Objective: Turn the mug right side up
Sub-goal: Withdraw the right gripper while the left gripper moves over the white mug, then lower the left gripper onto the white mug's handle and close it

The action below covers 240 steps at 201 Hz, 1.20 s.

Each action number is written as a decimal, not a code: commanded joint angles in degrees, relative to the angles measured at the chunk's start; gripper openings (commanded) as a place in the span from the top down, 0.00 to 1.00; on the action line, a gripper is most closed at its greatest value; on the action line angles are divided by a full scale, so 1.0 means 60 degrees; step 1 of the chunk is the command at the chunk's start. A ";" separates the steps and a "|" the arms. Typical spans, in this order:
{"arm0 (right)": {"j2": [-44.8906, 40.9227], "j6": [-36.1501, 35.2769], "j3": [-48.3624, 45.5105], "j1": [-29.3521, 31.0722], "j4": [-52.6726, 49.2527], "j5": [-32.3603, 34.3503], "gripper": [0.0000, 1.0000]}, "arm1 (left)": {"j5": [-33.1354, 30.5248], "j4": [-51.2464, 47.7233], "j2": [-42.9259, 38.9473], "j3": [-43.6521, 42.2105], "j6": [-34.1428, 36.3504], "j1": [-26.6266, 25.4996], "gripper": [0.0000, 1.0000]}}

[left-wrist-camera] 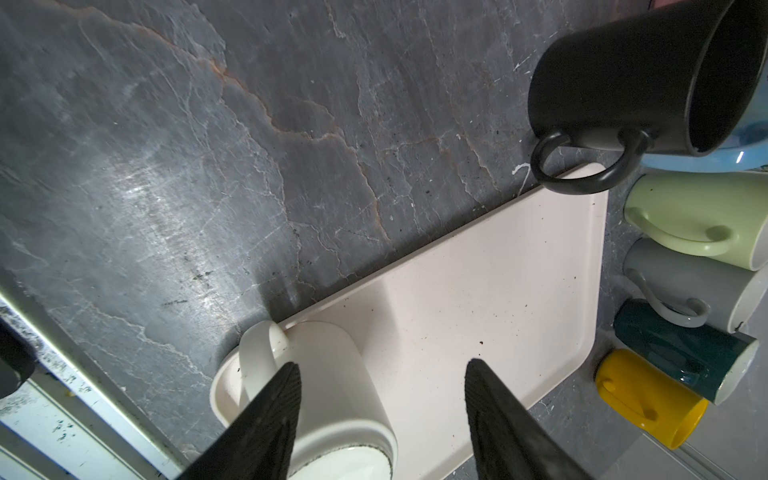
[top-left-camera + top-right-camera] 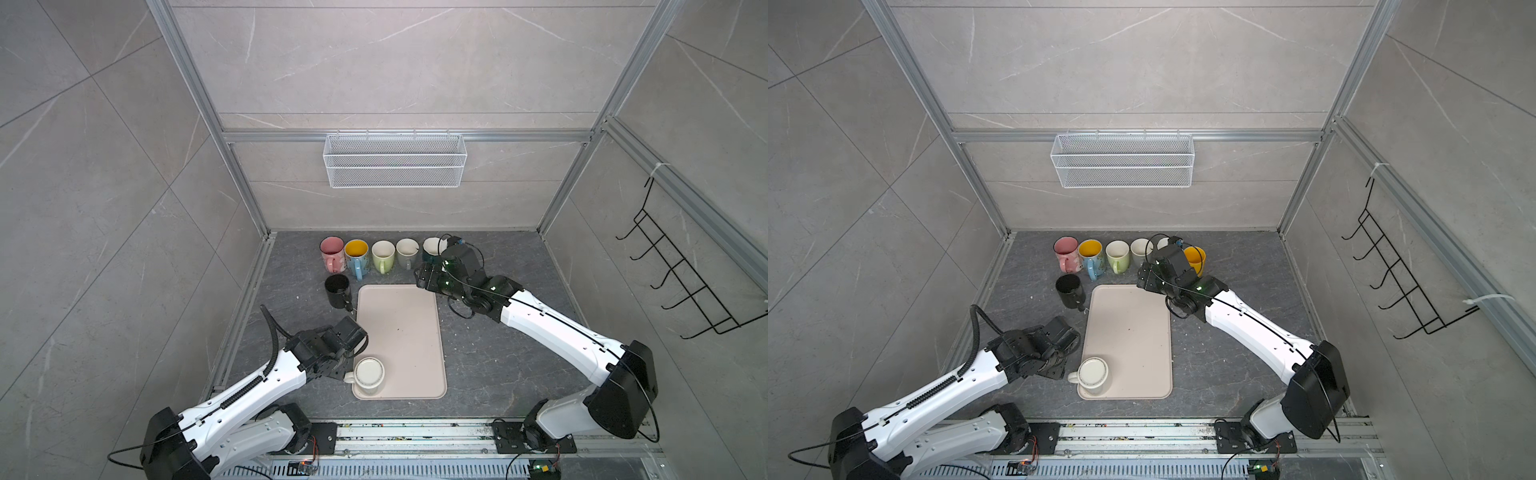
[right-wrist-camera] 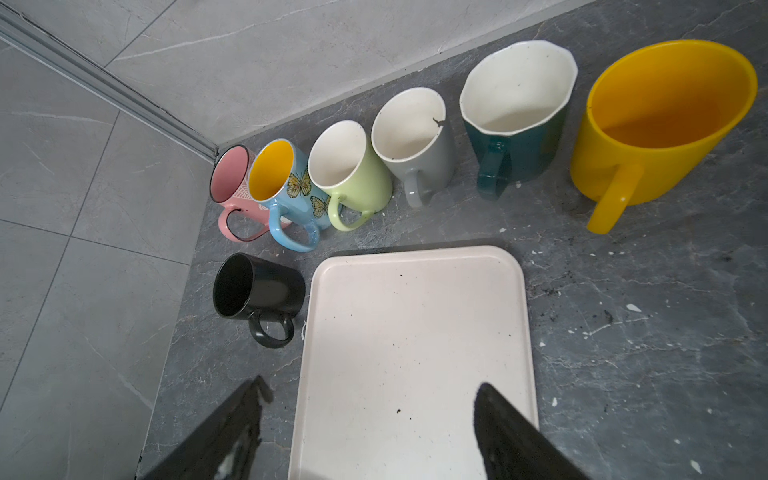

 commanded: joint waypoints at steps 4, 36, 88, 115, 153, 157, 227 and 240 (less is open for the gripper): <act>0.0164 -0.0042 -0.0177 -0.0044 0.0218 -0.0205 0.18 | 0.0470 -0.0542 -0.0036 -0.0024 -0.0958 -0.0053 0.34; 0.0281 -0.0018 -0.0208 -0.0044 0.0267 -0.0302 0.18 | 0.1016 -0.0376 0.0018 -0.0196 -0.0963 -0.0112 0.32; 0.0424 0.0007 -0.0252 -0.0044 0.0414 -0.0477 0.18 | 0.1706 -0.0269 -0.0061 -0.0483 -0.1007 -0.0185 0.32; 0.0556 0.0042 -0.0208 -0.0045 0.0479 -0.0640 0.18 | 0.1969 0.0119 -0.0106 -0.0752 -0.1065 -0.0291 0.32; 0.0684 0.0120 -0.0210 -0.0037 0.0591 -0.0747 0.18 | 0.2390 0.0579 0.0059 -0.1050 -0.1062 -0.0323 0.33; 0.0702 0.0130 -0.0215 -0.0040 0.0601 -0.0762 0.18 | 0.2395 0.0612 0.0070 -0.1069 -0.1067 -0.0318 0.33; 0.0866 0.0153 -0.0172 -0.0044 0.0642 -0.0845 0.18 | 0.2373 0.1355 0.0092 -0.1471 -0.1267 -0.0330 0.40; 0.0888 0.0164 -0.0162 -0.0044 0.0650 -0.0867 0.18 | 0.2352 0.1374 0.0165 -0.1463 -0.1274 -0.0329 0.41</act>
